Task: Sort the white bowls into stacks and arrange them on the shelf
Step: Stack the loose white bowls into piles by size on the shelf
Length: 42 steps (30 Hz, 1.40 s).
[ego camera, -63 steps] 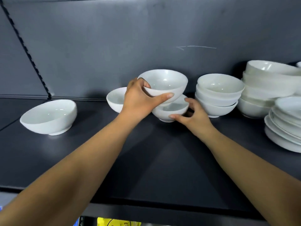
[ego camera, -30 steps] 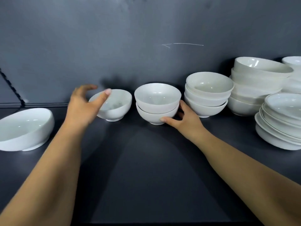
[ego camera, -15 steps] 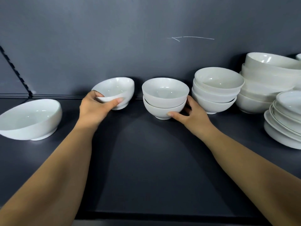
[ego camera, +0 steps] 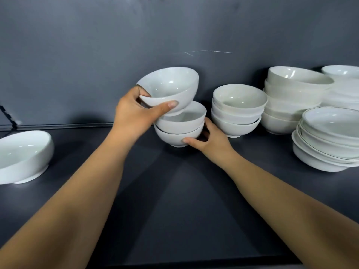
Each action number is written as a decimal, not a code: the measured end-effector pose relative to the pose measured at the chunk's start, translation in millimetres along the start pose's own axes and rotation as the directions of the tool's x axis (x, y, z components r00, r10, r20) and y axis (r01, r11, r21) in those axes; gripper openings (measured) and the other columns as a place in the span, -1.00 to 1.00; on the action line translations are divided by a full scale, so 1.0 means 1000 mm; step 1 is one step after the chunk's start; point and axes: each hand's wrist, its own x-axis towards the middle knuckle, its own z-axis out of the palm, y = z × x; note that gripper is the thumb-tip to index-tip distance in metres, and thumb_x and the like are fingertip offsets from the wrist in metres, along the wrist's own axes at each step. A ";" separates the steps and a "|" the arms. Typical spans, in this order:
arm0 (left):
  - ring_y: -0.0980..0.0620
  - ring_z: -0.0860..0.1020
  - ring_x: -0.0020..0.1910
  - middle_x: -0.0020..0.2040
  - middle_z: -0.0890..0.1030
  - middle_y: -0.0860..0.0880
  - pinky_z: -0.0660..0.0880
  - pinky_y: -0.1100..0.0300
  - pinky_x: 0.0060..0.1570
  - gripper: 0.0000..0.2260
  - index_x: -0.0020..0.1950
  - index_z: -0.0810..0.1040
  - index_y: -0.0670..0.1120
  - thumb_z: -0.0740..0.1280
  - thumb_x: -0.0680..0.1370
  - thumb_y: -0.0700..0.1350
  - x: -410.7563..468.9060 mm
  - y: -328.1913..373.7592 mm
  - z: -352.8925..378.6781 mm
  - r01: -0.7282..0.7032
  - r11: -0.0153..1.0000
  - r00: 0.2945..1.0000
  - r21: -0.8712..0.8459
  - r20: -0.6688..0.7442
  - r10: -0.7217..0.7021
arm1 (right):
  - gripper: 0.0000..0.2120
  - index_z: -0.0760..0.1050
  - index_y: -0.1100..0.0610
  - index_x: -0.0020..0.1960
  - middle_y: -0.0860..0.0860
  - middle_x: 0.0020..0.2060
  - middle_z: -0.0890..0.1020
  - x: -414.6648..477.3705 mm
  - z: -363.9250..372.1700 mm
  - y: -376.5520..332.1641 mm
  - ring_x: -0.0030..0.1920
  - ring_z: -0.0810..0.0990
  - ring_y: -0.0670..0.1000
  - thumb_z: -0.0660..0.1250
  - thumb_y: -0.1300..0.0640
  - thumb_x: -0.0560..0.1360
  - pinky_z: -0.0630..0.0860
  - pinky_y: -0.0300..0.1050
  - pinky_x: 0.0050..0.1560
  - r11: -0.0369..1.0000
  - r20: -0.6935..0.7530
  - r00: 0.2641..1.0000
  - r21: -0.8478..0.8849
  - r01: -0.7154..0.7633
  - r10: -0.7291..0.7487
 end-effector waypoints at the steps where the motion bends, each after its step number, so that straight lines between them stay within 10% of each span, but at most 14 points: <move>1: 0.19 0.48 -0.30 -0.31 0.50 0.15 0.44 0.28 -0.25 -0.58 -0.34 0.34 0.01 0.59 0.16 0.06 0.000 0.001 0.002 -0.002 1.000 1.000 0.017 0.020 0.001 | -0.33 0.33 -0.04 0.29 -0.09 0.21 0.52 0.000 0.000 0.000 0.23 0.48 -0.07 0.52 -0.02 0.25 0.40 -0.03 0.30 1.000 0.000 1.000 0.000 0.004 -0.004; 16: 0.15 0.43 -0.05 -0.01 0.45 0.15 0.34 0.45 -0.20 -0.64 -0.13 0.35 0.09 0.53 0.30 0.00 -0.015 -0.025 0.030 -0.010 0.994 0.996 0.110 0.090 0.000 | -0.28 0.28 -0.04 0.34 -0.07 0.24 0.49 0.003 -0.001 0.000 0.26 0.44 -0.05 0.51 -0.06 0.27 0.39 -0.04 0.30 0.997 0.011 1.000 -0.079 -0.004 0.004; 19: 0.11 0.32 0.27 0.38 0.28 0.05 0.31 0.51 0.05 -0.40 0.24 0.26 0.09 0.52 0.34 -0.11 -0.018 -0.036 0.037 -0.034 0.999 0.996 -0.017 0.087 0.036 | -0.25 0.26 -0.02 0.36 -0.05 0.26 0.49 0.001 -0.003 -0.002 0.27 0.44 -0.03 0.52 -0.04 0.26 0.39 -0.03 0.30 0.995 0.003 1.000 -0.101 -0.011 0.012; 24: 0.27 0.23 0.28 0.30 0.16 0.18 0.21 0.67 0.07 0.06 0.48 -0.05 -0.12 0.58 0.19 -0.12 -0.020 -0.048 0.048 -0.077 0.981 0.992 -0.177 0.088 0.093 | 0.01 0.05 -0.01 0.47 -0.04 0.39 0.36 0.000 -0.002 -0.002 0.37 0.35 -0.02 0.49 -0.18 0.17 0.34 0.00 0.36 0.986 0.025 0.993 -0.124 -0.110 0.114; 29: 0.23 0.24 0.30 0.34 0.18 0.11 0.23 0.65 0.10 0.09 0.49 -0.11 -0.12 0.54 0.17 -0.08 -0.018 -0.054 0.051 -0.069 0.970 0.992 -0.235 0.089 0.092 | -0.52 0.43 0.15 0.28 0.05 0.20 0.56 -0.008 -0.025 -0.019 0.18 0.52 -0.08 0.44 0.12 0.40 0.39 -0.17 0.26 0.969 -0.011 1.000 -0.246 -0.005 0.002; 35: 0.25 0.23 0.30 0.35 0.20 0.12 0.20 0.68 0.08 0.14 0.50 -0.07 -0.09 0.60 0.13 -0.04 -0.015 -0.058 0.048 -0.072 0.963 0.992 -0.258 0.084 0.097 | -0.83 0.61 0.17 0.01 -0.11 -0.24 0.60 -0.019 -0.082 -0.049 -0.36 0.46 -0.34 0.39 0.17 0.43 0.36 -0.48 -0.18 0.928 -0.433 0.874 -0.369 0.052 -0.221; 42: 0.22 0.26 0.32 0.38 0.23 0.11 0.23 0.37 0.27 0.16 0.50 -0.05 -0.05 0.61 0.10 -0.04 -0.013 -0.064 0.049 -0.072 0.959 0.993 -0.274 0.067 0.094 | -0.54 0.43 0.08 0.31 -0.03 0.29 0.48 -0.004 -0.107 -0.067 0.29 0.41 -0.01 0.33 -0.04 0.46 0.26 -0.31 0.15 0.650 -0.049 0.989 -0.749 -0.129 0.140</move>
